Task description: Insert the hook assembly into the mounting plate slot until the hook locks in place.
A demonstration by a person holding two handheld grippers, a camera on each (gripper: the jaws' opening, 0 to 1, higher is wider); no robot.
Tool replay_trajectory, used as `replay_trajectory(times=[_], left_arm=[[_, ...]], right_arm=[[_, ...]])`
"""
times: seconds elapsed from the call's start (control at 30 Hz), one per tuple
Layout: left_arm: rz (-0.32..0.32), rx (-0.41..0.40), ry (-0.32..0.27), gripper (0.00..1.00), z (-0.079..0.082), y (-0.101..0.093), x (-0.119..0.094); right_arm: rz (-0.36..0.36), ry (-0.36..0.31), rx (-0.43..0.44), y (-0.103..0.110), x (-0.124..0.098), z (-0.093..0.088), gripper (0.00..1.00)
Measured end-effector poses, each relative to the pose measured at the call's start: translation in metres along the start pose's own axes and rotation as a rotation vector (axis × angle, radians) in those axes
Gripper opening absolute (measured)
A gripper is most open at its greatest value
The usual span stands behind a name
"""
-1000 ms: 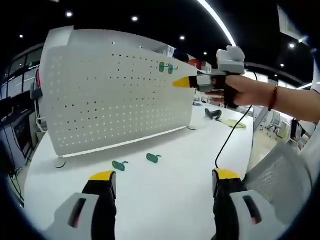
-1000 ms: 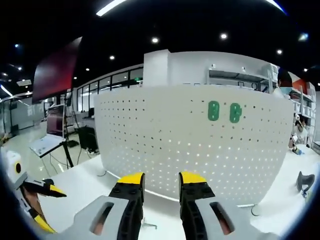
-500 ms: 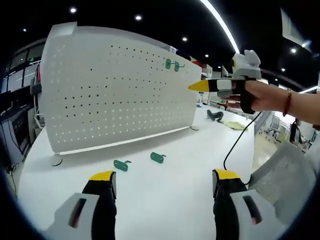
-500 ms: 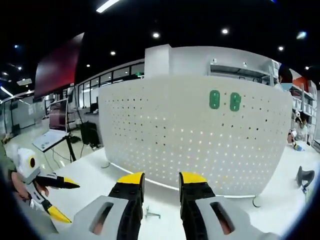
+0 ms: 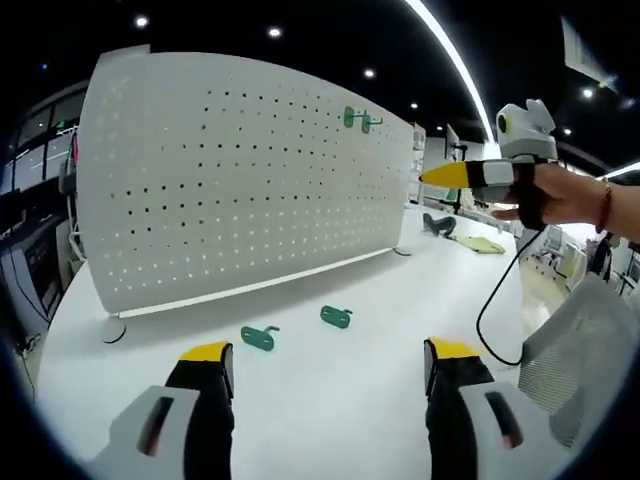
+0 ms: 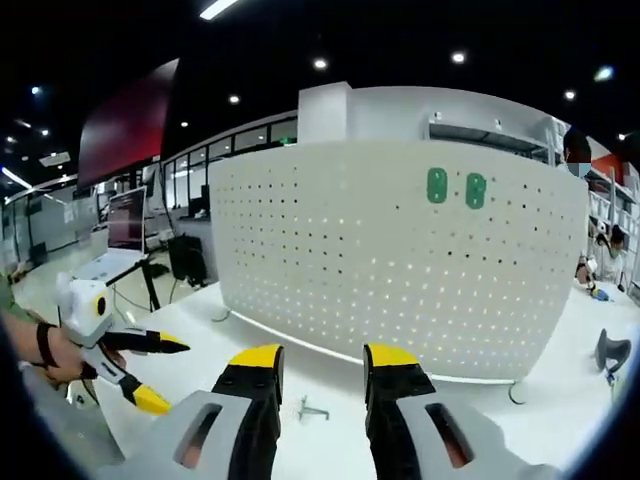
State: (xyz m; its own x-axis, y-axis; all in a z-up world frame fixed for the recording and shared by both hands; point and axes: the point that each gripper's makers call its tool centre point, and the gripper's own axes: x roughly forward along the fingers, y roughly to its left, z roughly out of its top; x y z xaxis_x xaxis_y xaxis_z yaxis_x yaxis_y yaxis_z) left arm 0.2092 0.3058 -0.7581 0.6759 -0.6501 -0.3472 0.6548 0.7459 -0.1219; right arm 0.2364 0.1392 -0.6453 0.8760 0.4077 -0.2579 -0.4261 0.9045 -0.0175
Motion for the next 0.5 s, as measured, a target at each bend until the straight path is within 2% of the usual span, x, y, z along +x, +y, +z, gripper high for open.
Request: replay_trajectory(times=[0.13,0.4,0.5], left_arm=[[0.006,-0.003,0.016,0.80,-0.004,0.004,0.008],[0.014,-0.030,0.014,0.79,-0.005,0.011,0.023],[0.029,-0.027,0.028,0.77,-0.008,0.020,0.032]], right_arm=[[0.009,0.011,-0.012,0.004,-0.001,-0.006,0.32],[0.034,0.024,0.029,0.013,-0.003,-0.016,0.32],[0.041,0.019,0.046,0.016,-0.003,-0.017,0.32]])
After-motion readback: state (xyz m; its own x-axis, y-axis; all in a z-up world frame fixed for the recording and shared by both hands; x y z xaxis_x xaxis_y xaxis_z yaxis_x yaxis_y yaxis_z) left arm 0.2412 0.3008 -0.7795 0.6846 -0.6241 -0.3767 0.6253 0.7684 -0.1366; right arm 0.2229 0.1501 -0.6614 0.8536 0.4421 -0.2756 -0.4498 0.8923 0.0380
